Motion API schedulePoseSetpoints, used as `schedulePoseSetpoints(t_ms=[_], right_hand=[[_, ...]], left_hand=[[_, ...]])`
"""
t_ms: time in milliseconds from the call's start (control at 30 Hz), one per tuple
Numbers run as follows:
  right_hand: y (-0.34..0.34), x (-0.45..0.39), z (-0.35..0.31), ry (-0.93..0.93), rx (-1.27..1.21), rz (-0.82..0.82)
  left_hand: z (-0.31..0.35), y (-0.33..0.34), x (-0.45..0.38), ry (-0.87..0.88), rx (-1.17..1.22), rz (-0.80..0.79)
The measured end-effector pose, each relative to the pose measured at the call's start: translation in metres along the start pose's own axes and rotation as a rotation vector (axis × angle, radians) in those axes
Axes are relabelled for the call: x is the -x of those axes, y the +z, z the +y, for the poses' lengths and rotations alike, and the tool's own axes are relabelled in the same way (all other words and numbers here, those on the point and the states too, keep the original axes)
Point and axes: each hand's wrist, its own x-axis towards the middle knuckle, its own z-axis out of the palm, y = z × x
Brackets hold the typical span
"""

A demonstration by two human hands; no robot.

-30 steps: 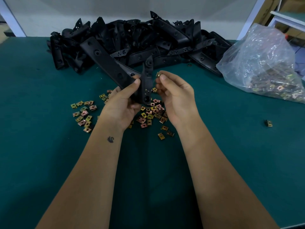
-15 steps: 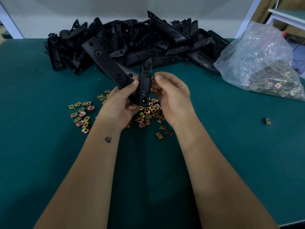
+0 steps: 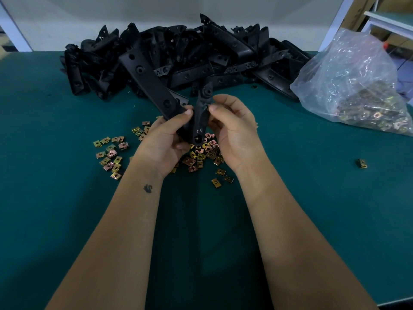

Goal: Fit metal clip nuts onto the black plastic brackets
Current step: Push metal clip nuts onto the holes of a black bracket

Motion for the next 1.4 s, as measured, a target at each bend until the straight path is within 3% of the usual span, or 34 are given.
schedulePoseSetpoints(t_ms=[433,900,1067,1267,1400], right_hand=[[0.005,0.006,0.002,0.188,-0.051,-0.121],[0.012,0.01,0.002,0.085,-0.005,-0.097],[0.013,0.008,-0.001,-0.004,0.209,-0.048],[-0.004,-0.001,-0.003,-0.098,0.517,0.213],[-0.003,-0.011,0.007,-0.128,0.784,0.219]], left_hand=[[0.003,0.006,0.009,0.064,0.004,0.027],[0.001,0.006,0.007,0.127,-0.161,0.061],[0.006,0.002,0.006,0.121,-0.068,0.073],[0.018,-0.023,-0.001,0.157,0.346,0.278],[0.022,-0.031,-0.004,0.182,0.425,0.338]])
